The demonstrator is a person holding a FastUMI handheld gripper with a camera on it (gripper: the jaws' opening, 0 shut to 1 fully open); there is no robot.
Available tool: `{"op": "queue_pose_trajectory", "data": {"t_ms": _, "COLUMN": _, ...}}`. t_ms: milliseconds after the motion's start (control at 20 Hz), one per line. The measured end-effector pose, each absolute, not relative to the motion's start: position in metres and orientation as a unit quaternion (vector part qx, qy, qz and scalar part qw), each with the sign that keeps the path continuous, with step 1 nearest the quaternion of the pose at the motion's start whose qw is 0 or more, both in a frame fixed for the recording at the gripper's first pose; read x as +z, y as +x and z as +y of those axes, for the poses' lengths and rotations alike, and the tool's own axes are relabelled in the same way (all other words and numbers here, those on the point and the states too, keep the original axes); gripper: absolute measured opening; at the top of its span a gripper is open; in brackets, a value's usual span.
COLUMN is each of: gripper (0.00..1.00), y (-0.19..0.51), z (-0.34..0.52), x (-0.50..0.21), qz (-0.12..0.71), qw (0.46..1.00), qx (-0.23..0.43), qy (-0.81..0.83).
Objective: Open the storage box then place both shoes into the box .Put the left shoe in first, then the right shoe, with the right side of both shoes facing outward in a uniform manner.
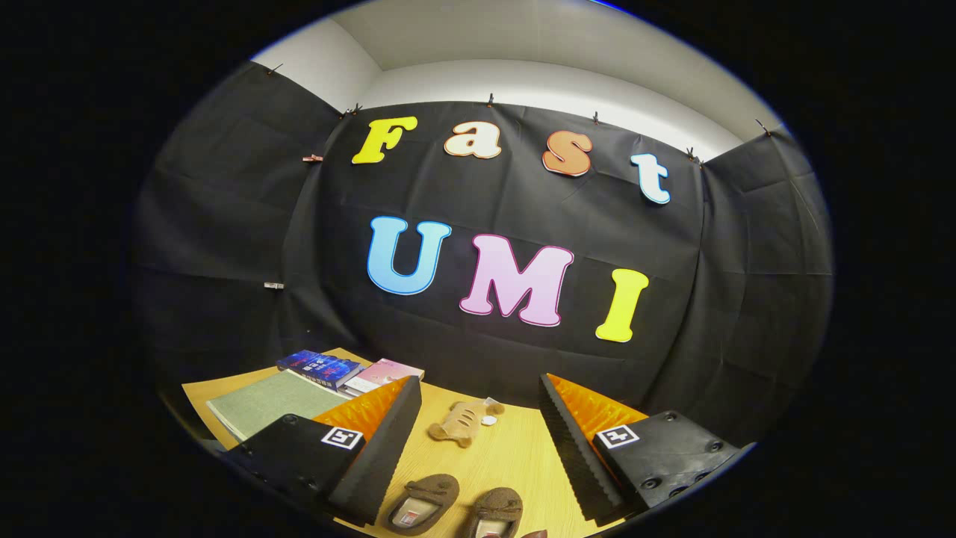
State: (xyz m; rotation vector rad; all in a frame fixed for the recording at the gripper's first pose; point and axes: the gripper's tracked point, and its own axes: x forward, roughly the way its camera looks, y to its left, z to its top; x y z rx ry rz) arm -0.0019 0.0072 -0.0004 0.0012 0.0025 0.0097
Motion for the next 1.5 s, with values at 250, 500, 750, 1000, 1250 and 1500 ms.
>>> {"op": "queue_pose_trajectory", "data": {"t_ms": 250, "gripper": 0.97, "y": 0.000, "z": 0.007, "x": 0.001, "qz": -0.004, "qw": 1.000, "qx": 0.008, "qy": 0.003}}
{"op": "queue_pose_trajectory", "data": {"t_ms": 500, "gripper": 0.97, "y": 0.004, "z": 0.008, "x": 0.001, "qz": -0.007, "qw": 1.000, "qx": 0.011, "qy": 0.005}}
{"op": "queue_pose_trajectory", "data": {"t_ms": 750, "gripper": 0.97, "y": 0.017, "z": 0.021, "x": -0.007, "qz": 0.003, "qw": 0.999, "qx": 0.044, "qy": 0.012}}
{"op": "queue_pose_trajectory", "data": {"t_ms": 1000, "gripper": 0.97, "y": 0.035, "z": 0.061, "x": -0.026, "qz": 0.047, "qw": 0.985, "qx": 0.152, "qy": 0.063}}
{"op": "queue_pose_trajectory", "data": {"t_ms": 1250, "gripper": 0.99, "y": 0.040, "z": 0.108, "x": -0.054, "qz": 0.122, "qw": 0.922, "qx": 0.286, "qy": 0.231}}
{"op": "queue_pose_trajectory", "data": {"t_ms": 1500, "gripper": 0.98, "y": 0.048, "z": 0.130, "x": -0.116, "qz": 0.225, "qw": 0.832, "qx": 0.353, "qy": 0.364}}
